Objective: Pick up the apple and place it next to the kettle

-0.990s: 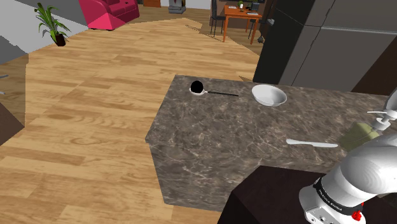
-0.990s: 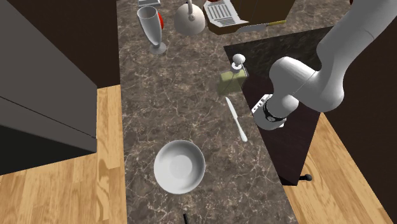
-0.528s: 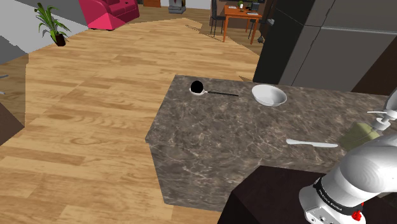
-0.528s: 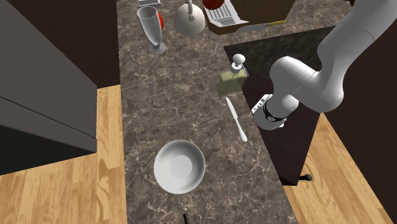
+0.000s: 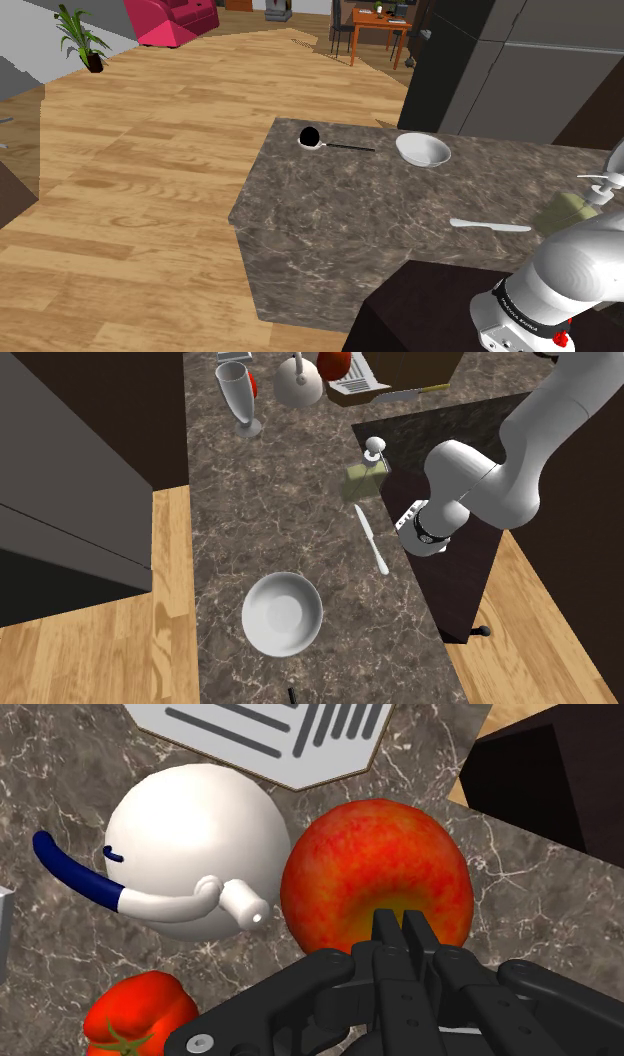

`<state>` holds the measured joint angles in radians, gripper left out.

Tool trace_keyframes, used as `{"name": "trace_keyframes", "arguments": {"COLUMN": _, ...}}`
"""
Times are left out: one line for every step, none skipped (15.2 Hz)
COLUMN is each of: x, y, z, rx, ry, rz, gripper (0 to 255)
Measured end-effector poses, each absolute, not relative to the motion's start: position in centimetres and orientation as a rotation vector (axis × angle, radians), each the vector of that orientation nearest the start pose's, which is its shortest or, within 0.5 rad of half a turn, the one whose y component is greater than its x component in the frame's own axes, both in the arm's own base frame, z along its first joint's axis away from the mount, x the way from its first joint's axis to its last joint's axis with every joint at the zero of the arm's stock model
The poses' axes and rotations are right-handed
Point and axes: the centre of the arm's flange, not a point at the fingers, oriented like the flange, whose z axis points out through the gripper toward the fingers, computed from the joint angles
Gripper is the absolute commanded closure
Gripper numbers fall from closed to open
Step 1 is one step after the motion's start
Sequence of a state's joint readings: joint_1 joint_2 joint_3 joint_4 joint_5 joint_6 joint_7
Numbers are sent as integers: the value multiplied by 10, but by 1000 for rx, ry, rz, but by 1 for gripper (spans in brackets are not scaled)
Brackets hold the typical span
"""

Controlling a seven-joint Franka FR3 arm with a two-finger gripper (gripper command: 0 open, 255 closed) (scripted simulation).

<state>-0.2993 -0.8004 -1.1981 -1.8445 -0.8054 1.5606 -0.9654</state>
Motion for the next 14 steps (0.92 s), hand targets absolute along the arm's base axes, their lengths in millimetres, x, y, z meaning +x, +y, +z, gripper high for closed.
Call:
{"name": "trace_keyframes", "arguments": {"x": -209, "y": -491, "z": 553, "rx": -3134, "ry": 722, "rz": 75, "gripper": 255}}
{"name": "trace_keyframes", "arguments": {"x": -209, "y": -489, "z": 547, "rx": -3134, "ry": 722, "rz": 75, "gripper": 255}}
{"name": "trace_keyframes", "arguments": {"x": -210, "y": -489, "z": 542, "rx": -3134, "ry": 722, "rz": 75, "gripper": 255}}
{"name": "trace_keyframes", "arguments": {"x": -209, "y": -490, "z": 536, "rx": -3134, "ry": 722, "rz": 75, "gripper": 255}}
{"name": "trace_keyframes", "arguments": {"x": -209, "y": -490, "z": 532, "rx": -3134, "ry": 722, "rz": 75, "gripper": 255}}
{"name": "trace_keyframes", "arguments": {"x": -208, "y": -490, "z": 526, "rx": -3134, "ry": 722, "rz": 75, "gripper": 255}}
{"name": "trace_keyframes", "arguments": {"x": -209, "y": -489, "z": 521, "rx": -3134, "ry": 722, "rz": 75, "gripper": 255}}
{"name": "trace_keyframes", "arguments": {"x": -209, "y": -490, "z": 516, "rx": -3134, "ry": 722, "rz": 75, "gripper": 255}}
{"name": "trace_keyframes", "arguments": {"x": -209, "y": -491, "z": 511, "rx": -3134, "ry": 722, "rz": 75, "gripper": 255}}
{"name": "trace_keyframes", "arguments": {"x": -210, "y": -491, "z": 506, "rx": -3134, "ry": 722, "rz": 75, "gripper": 255}}
{"name": "trace_keyframes", "arguments": {"x": -210, "y": -491, "z": 501, "rx": -3134, "ry": 722, "rz": 75, "gripper": 255}}
{"name": "trace_keyframes", "arguments": {"x": -211, "y": -491, "z": 496, "rx": -3134, "ry": 722, "rz": 75, "gripper": 255}}
{"name": "trace_keyframes", "arguments": {"x": -210, "y": -491, "z": 491, "rx": -3134, "ry": 722, "rz": 75, "gripper": 255}}
{"name": "trace_keyframes", "arguments": {"x": -210, "y": -490, "z": 485, "rx": -3134, "ry": 722, "rz": 75, "gripper": 255}}
